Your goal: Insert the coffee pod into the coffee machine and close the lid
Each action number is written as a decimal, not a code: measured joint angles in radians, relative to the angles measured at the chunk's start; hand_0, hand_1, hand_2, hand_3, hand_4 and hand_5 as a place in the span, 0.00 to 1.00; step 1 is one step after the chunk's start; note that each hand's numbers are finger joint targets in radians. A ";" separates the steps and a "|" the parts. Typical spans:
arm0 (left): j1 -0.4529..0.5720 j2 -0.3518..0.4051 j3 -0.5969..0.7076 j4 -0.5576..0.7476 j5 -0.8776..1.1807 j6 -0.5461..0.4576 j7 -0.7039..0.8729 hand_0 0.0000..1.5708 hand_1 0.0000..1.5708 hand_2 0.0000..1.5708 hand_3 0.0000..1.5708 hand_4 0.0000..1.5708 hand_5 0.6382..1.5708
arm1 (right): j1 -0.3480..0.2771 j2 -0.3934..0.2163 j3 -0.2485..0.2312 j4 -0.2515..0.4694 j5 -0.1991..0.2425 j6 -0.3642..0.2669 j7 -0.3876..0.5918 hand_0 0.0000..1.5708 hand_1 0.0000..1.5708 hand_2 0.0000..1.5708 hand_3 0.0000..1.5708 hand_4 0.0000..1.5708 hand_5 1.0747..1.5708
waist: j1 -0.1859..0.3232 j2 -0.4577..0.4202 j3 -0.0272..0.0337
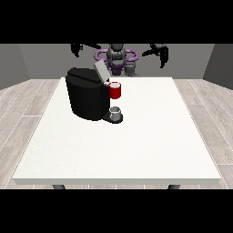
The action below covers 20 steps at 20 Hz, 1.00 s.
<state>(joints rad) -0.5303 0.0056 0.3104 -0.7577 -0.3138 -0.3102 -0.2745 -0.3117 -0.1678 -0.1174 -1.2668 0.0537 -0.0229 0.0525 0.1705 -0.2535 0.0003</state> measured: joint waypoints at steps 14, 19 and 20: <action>0.120 0.008 -0.154 -0.308 0.147 0.022 0.096 0.00 0.00 0.00 0.00 0.18 1.00 | -0.180 -0.027 -0.100 0.183 -0.110 0.029 0.035 0.00 0.00 0.00 0.00 0.00 1.00 | 0.056 0.136 0.0001; 0.191 0.018 -0.175 -0.427 0.163 0.026 0.118 0.00 0.00 0.00 0.00 0.22 1.00 | -0.235 -0.031 -0.088 0.216 -0.111 0.039 0.034 0.00 0.00 0.00 0.00 0.00 1.00 | 0.048 0.179 0.0002; 0.197 0.025 -0.175 -0.452 0.173 0.017 0.128 0.00 0.00 0.00 0.00 0.24 1.00 | -0.244 -0.027 -0.083 0.224 -0.109 0.038 0.025 0.00 0.00 0.00 0.00 0.00 1.00 | 0.047 0.187 -0.0002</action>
<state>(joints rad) -0.3334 0.0301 0.1356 -1.2094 -0.1404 -0.2935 -0.1470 -0.5553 -0.1947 -0.2005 -1.0425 -0.0557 0.0155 0.0779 0.2175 -0.0661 0.0001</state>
